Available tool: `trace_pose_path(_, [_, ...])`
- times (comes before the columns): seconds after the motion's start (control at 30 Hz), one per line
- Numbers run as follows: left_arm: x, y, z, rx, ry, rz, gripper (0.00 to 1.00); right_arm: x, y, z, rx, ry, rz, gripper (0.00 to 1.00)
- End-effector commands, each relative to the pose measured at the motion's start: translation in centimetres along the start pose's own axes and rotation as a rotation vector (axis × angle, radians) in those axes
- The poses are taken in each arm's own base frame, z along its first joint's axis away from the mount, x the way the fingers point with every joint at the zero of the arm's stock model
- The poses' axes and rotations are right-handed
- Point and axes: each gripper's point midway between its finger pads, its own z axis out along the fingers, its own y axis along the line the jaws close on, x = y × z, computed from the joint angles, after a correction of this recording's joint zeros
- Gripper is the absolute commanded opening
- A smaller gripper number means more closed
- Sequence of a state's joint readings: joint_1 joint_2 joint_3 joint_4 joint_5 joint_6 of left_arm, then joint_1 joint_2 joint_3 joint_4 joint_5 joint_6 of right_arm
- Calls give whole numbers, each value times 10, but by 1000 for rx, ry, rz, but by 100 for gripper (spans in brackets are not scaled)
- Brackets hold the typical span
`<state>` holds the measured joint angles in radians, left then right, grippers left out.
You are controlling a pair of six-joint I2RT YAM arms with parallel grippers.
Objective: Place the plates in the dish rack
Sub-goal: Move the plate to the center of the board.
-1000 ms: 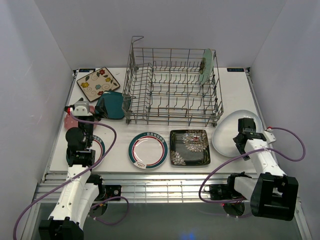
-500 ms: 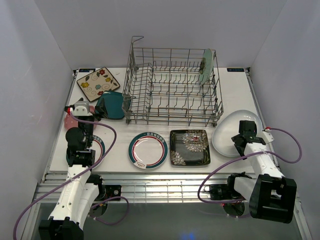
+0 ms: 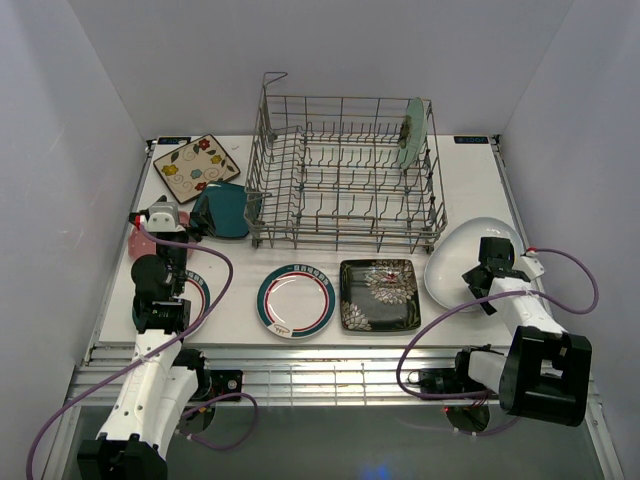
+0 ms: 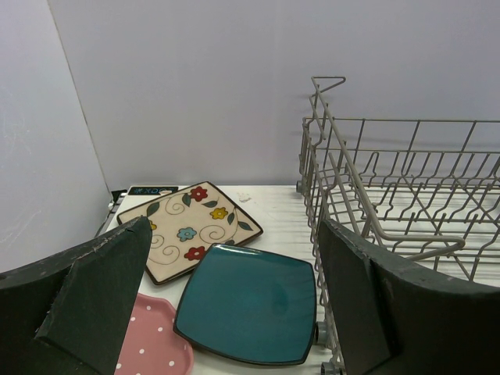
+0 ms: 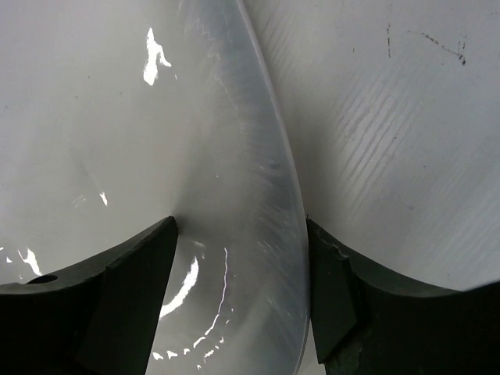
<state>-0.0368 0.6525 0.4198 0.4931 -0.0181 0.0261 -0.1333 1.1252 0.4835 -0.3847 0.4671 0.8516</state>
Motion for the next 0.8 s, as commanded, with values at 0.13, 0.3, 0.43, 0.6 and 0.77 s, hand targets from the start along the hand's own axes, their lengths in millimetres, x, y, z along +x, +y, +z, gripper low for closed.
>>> trace_pose_path(0.13, [-7,0,0,2,-14,0,98,-46,37,-4,-69,-106,-2,72])
trace_pose_path(0.3, [-8,0,0,1,-16,1,98,-72,52,-14,-108,-177,-7,76])
trace_pose_path(0.43, [-10,4,-1,-21,-20,4,98,-80,71,-16,-159,-168,-15,77])
trace_pose_path(0.6, [-17,3,-5,-12,-45,5,98,-78,81,-7,-164,-138,-29,75])
trace_pose_path(0.77, [-5,1,1,-7,-7,3,98,-81,94,1,-177,-131,-48,75])
